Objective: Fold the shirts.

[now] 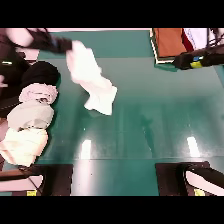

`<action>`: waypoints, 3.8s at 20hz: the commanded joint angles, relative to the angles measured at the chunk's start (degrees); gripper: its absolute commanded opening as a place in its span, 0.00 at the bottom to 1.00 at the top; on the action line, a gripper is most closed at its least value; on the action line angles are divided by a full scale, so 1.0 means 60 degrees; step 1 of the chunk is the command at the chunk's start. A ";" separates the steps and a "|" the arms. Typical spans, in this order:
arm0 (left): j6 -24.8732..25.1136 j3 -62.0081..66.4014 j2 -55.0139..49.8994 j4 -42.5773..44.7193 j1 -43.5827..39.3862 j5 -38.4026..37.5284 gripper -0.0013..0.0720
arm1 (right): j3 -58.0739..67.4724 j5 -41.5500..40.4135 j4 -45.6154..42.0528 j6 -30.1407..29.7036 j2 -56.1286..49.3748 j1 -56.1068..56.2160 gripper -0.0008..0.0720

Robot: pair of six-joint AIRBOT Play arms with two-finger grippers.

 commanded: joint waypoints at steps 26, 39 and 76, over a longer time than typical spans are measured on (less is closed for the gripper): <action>0.0386 -0.2787 -0.0619 -0.1384 0.1909 -0.3275 0.80 | 0.1410 0.0426 0.0036 0.0087 -0.0026 0.0000 0.03; 0.0146 -0.8287 0.0273 -0.3333 0.2135 -0.0364 0.80 | 0.0951 0.0525 0.0040 0.0109 -0.0015 0.0000 0.03; 0.0656 -0.3242 0.2787 -0.2914 0.2259 0.0339 0.05 | -0.0495 -0.0780 0.1916 -0.1308 -0.1366 -0.0335 0.03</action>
